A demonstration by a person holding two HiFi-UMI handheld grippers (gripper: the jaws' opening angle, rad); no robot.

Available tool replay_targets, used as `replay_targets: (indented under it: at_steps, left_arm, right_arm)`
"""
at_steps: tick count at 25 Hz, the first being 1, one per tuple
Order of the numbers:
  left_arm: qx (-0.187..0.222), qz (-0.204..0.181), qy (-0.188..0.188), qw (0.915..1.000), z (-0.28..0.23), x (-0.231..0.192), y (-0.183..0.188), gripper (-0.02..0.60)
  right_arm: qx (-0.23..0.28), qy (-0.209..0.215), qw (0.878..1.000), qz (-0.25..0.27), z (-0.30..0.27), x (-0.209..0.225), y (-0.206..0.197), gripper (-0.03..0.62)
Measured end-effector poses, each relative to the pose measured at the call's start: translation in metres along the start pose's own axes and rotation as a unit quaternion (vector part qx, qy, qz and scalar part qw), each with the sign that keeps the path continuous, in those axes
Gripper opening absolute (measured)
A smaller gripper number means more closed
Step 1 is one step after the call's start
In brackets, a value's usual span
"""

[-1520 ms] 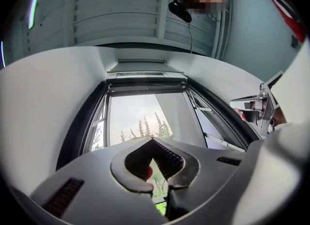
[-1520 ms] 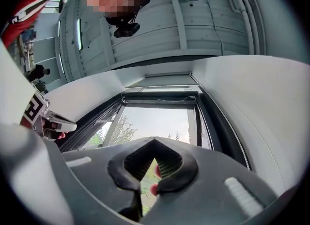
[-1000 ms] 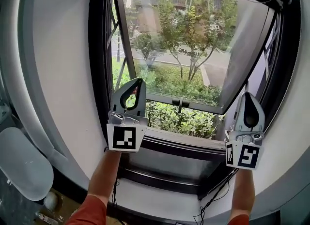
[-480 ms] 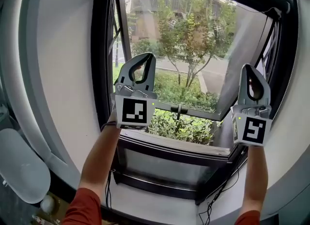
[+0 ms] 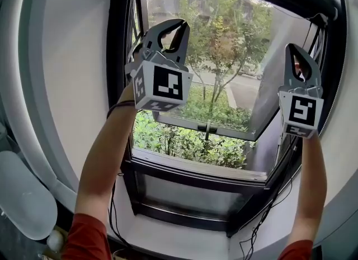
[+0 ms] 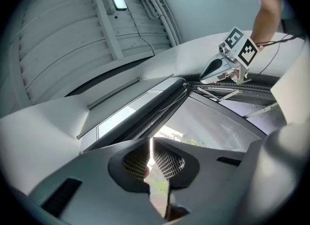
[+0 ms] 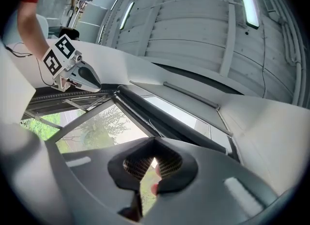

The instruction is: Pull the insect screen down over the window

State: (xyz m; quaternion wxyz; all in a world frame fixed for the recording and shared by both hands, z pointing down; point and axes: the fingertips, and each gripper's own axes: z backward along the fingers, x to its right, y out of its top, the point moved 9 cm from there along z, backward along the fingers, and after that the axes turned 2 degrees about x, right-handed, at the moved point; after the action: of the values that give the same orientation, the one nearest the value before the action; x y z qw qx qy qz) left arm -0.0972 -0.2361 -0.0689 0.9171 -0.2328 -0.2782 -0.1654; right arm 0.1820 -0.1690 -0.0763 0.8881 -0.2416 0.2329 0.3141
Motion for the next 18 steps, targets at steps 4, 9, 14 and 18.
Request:
replay_targets:
  at_steps: [4,9,14,18]
  left_arm:
    - [-0.005,-0.037,-0.011,0.9992,-0.017,-0.014,-0.002,0.008]
    - [-0.008,-0.083,-0.019,0.9963,-0.037,-0.030,-0.007,0.009]
    - [-0.020,-0.134,-0.022,0.9905,-0.062,-0.043,-0.003,0.028]
    - [-0.039,-0.167,-0.022,0.9850,-0.085,-0.054,-0.002,0.048]
  right_arm:
    - [-0.010,-0.006,0.999,0.032,-0.018,0.003,0.007,0.009]
    - [-0.025,-0.008,0.996,0.079,-0.043,0.009,0.008,0.009]
    - [-0.019,0.001,0.994,0.109,-0.064,0.025,0.008,0.009]
    - [-0.025,0.005,0.991,0.135,-0.083,0.040,0.005,0.010]
